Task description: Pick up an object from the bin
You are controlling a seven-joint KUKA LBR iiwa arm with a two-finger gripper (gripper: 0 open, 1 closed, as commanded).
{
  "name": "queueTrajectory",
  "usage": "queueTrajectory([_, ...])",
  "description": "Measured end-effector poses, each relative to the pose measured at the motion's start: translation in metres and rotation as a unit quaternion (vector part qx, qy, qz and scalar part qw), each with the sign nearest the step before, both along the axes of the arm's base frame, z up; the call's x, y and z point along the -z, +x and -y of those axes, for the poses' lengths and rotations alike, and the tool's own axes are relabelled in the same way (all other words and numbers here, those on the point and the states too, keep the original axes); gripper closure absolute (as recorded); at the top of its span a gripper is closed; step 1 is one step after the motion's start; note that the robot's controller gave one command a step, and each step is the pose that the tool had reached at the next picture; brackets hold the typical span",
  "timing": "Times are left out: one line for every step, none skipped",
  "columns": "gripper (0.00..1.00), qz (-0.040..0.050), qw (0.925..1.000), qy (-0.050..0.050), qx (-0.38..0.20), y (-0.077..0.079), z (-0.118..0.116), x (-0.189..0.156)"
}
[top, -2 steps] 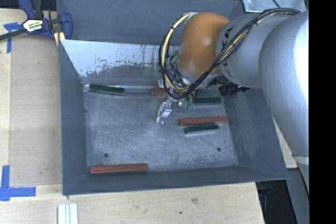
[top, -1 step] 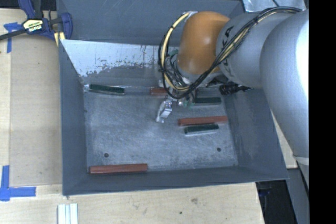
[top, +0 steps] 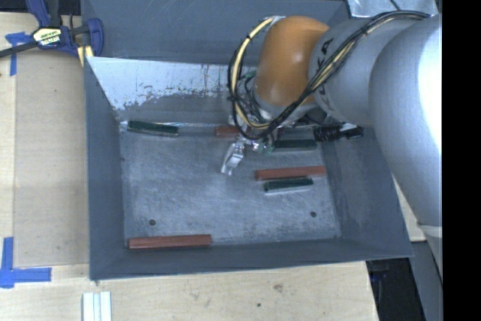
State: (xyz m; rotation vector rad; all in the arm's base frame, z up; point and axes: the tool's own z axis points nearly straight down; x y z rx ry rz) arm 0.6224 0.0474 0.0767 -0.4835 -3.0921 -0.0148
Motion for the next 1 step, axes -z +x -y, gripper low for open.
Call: queueTrajectory([1.0,0.0194,0.9993,-0.003,0.032,0.0113,0.0133,-0.0023])
